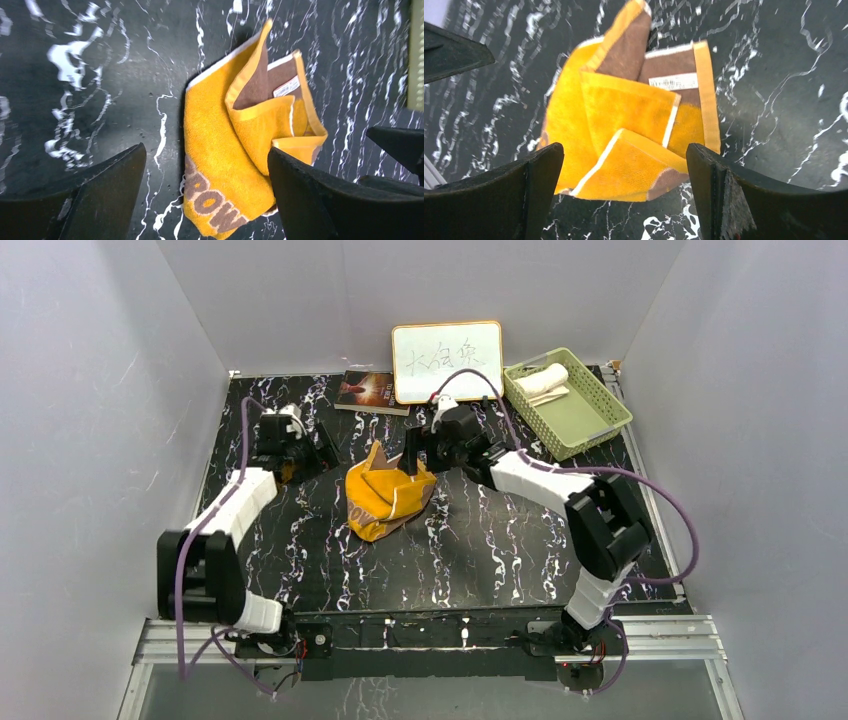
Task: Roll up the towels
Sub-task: Flatten out the towel at the center of the board.
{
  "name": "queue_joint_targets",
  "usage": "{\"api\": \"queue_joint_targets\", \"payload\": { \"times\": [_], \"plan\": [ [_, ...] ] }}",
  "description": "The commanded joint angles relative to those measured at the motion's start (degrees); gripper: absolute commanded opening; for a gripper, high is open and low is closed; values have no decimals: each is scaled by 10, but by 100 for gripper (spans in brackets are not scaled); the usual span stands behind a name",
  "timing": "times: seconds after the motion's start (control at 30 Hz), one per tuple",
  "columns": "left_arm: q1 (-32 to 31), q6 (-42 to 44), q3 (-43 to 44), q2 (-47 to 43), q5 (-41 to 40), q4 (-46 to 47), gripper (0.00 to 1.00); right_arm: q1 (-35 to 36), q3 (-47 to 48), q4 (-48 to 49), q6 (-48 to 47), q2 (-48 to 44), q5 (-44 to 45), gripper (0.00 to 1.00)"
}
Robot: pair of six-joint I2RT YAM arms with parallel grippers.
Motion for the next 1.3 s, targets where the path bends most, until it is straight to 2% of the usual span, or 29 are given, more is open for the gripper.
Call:
{"api": "queue_joint_targets", "payload": {
  "times": [0.0,0.27,0.47,0.6,0.7,0.87,0.93,0.97,1.0,1.07,1.17,1.2,1.27],
  "plan": [
    [-8,20,44,80,94,12,87,3,28,-51,-3,44,-6,91],
    [-27,31,150,229,111,17,77,7,59,-106,-38,94,31,90],
    [-48,42,218,315,93,9,75,6,46,-106,-42,100,23,82],
    [-63,60,265,368,80,-10,73,7,39,-104,-42,97,24,81],
    [-72,68,294,397,80,-17,67,7,33,-98,-40,99,19,80],
    [-80,71,322,427,88,-19,44,5,25,-88,-33,105,5,62],
    [-80,63,328,433,99,-20,22,1,22,-86,-31,105,-3,54],
    [-80,59,331,436,103,-22,5,-3,20,-84,-29,104,-7,49],
    [-79,56,333,437,107,-23,0,-6,16,-82,-28,102,-11,43],
    [-78,55,332,430,108,-24,0,-18,8,-77,-26,92,-20,31],
    [-68,59,330,404,99,-33,0,-43,-10,-66,-21,65,-35,4],
    [-60,62,331,387,97,-39,0,-54,-17,-62,-21,54,-38,0],
    [-43,70,330,353,94,-49,0,-81,-31,-51,-24,27,-37,0]
  ]
}}
